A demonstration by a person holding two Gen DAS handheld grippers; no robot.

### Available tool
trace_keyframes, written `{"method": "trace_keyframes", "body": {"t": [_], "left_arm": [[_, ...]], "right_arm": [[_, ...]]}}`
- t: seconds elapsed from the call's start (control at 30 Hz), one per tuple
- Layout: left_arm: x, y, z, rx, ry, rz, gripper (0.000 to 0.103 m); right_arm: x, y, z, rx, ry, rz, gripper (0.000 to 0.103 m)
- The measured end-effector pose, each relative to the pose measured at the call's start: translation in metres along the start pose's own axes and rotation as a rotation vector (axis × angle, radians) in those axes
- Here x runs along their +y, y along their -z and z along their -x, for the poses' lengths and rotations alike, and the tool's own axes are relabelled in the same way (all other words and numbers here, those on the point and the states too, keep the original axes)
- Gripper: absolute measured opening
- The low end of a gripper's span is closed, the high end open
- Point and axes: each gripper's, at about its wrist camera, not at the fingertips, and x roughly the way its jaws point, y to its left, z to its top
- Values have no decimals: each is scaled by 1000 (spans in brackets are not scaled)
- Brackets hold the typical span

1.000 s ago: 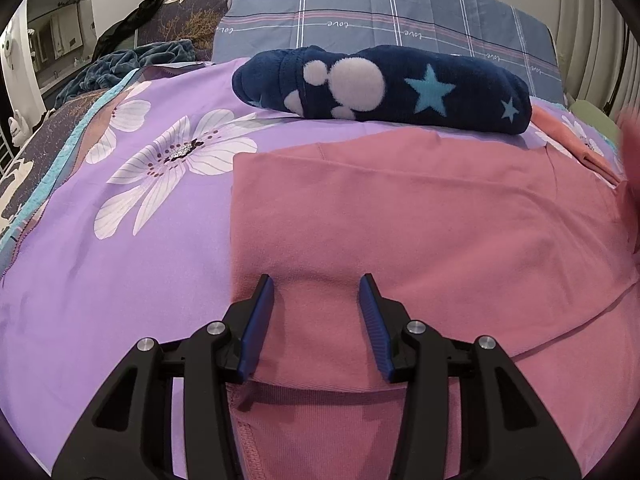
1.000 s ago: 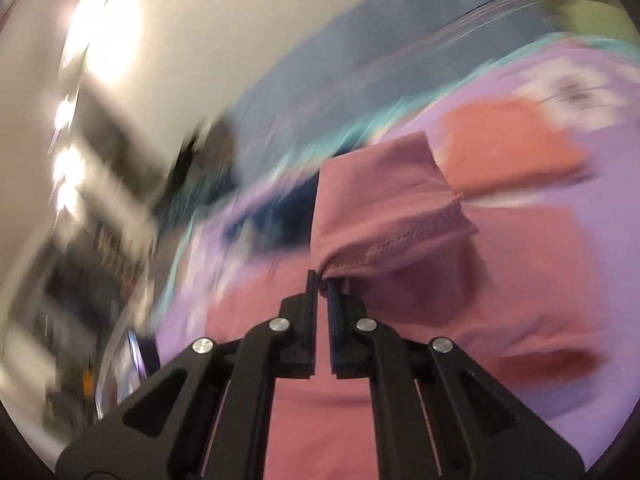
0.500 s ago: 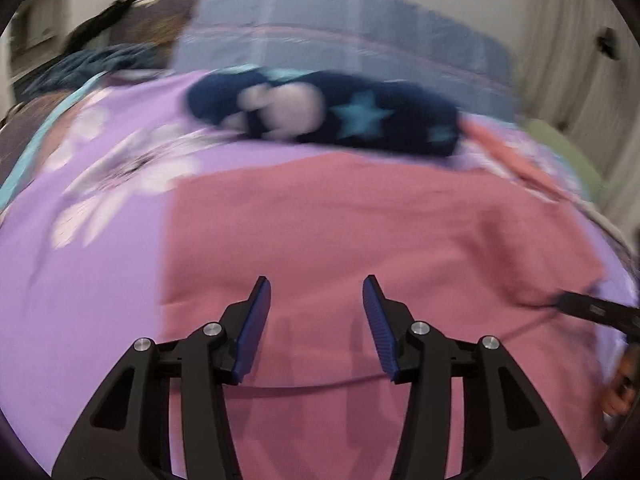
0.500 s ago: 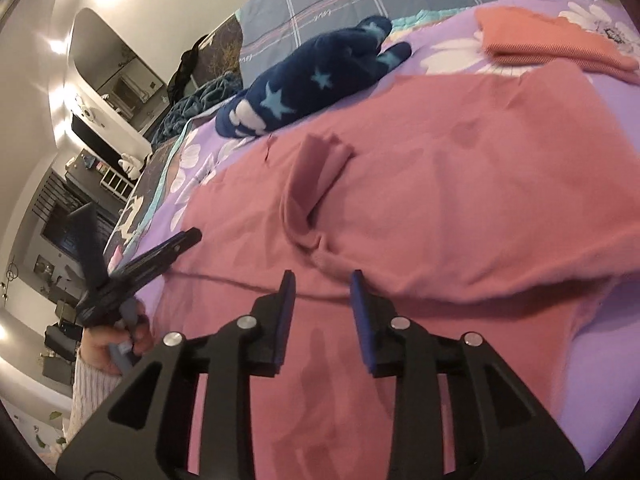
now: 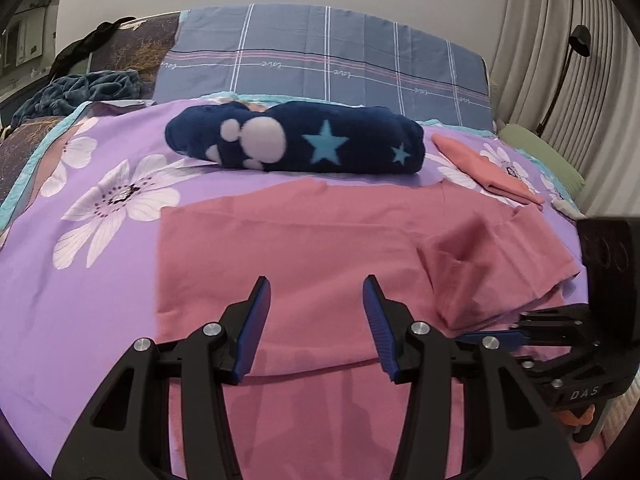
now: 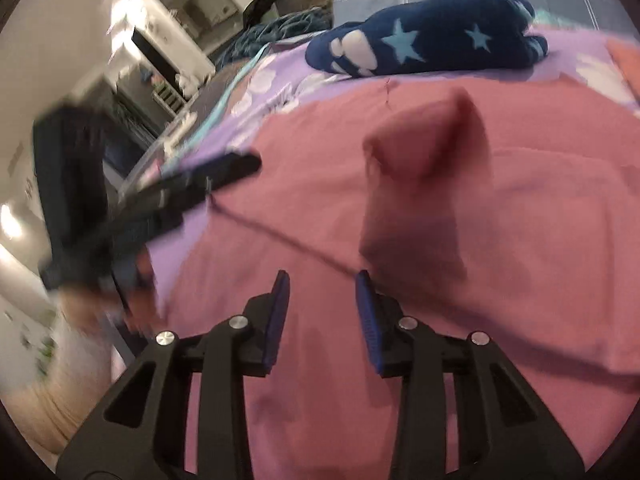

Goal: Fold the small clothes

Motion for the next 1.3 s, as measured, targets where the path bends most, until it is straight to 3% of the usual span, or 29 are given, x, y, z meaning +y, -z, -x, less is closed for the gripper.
{"method": "trace_keyframes", "body": {"t": [0.1,0.23,0.33,0.47,0.5,0.57,0.6,0.7,0.8,0.83,0.87,0.93,1.0,1.1,1.3], "left_arm": [[-2,0,0,3,69,9,50],[-30,-1,-21,54,177,-46,55],[-50,1,-43,109,163,-94,57],[-60,3,-59,143,156,-97,56],[-60,2,-58,134,173,-91,52],[-61,-2,-53,124,217,-84,8],[-61,-6,-50,119,240,-77,2],[-59,-25,-28,32,287,-44,2],[-51,-42,-11,-58,251,2,3],[-47,-44,-11,-72,232,10,6],[-43,-44,-14,-60,229,19,23],[-33,-37,-24,-6,235,66,47],[-28,-27,-32,41,254,76,50],[-20,-9,-42,105,209,70,59],[-13,-10,-72,154,181,105,60]], "right_arm": [[-25,7,23,-44,-9,-115,36],[-49,17,53,-95,65,-183,36],[-61,27,70,-125,130,-211,37],[-75,43,84,-164,143,-263,40],[-81,49,85,-171,139,-278,40],[-85,55,80,-189,122,-288,38],[-86,58,79,-195,127,-281,38],[-74,57,74,-196,170,-219,43],[-67,57,71,-193,185,-176,53],[-68,57,71,-194,181,-176,54],[-69,57,71,-198,170,-184,54],[-73,59,74,-204,149,-197,54],[-75,59,74,-207,138,-204,54],[-74,59,74,-205,143,-199,54],[-74,59,74,-205,142,-197,55]]}}
